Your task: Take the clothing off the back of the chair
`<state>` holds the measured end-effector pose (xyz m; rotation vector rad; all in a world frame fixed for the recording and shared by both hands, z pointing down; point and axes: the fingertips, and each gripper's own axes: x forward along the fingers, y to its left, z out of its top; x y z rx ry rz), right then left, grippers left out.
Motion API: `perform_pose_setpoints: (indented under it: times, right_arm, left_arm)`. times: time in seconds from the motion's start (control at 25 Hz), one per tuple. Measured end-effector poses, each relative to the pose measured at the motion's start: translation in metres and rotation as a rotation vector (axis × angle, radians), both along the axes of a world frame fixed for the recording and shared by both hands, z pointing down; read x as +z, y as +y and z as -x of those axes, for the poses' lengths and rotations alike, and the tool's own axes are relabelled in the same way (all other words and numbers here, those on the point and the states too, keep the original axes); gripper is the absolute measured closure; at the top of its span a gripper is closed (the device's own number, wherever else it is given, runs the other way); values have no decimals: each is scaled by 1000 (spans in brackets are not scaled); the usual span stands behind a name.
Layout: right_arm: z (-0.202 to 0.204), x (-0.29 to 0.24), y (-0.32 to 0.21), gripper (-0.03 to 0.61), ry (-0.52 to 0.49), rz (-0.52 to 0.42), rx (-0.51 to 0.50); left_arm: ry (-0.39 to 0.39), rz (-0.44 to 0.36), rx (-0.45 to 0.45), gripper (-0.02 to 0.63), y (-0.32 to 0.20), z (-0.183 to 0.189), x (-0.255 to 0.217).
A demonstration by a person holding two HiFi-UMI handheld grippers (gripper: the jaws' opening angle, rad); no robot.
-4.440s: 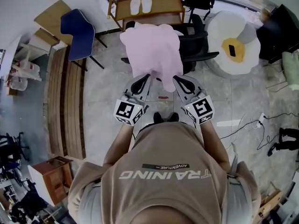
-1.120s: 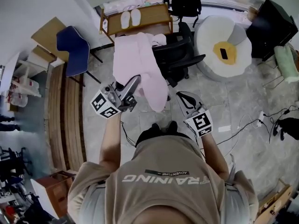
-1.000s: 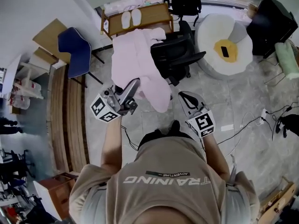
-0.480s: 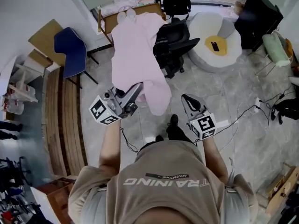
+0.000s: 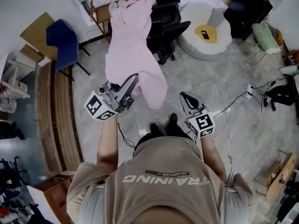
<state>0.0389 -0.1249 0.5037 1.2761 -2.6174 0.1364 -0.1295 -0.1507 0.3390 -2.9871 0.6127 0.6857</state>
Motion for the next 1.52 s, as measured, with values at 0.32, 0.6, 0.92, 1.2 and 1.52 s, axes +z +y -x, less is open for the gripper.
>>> perform_pose_setpoints:
  times: [0.32,0.6,0.92,1.2,1.52]
  right_arm:
    - [-9,-15,24,546,-25,-33,-62]
    - [-38,-13,72,546,-46,-36,-148]
    - [-60,-15,91,547,-74,-44,-165]
    - [-55,-27,102,546,-77,-71,-139]
    - [-53,-35,98,546,-65,-102,-102]
  left_arm:
    - [-69,11,-45,537,41,-22,-1]
    - [-99,101,-112,537,104,-61,32]
    - [-118,137,-127,537,149,-85,42]
    - [-186,93,-127,537,161,-95,42]
    - [-188,107,-125,537,151,-88,51]
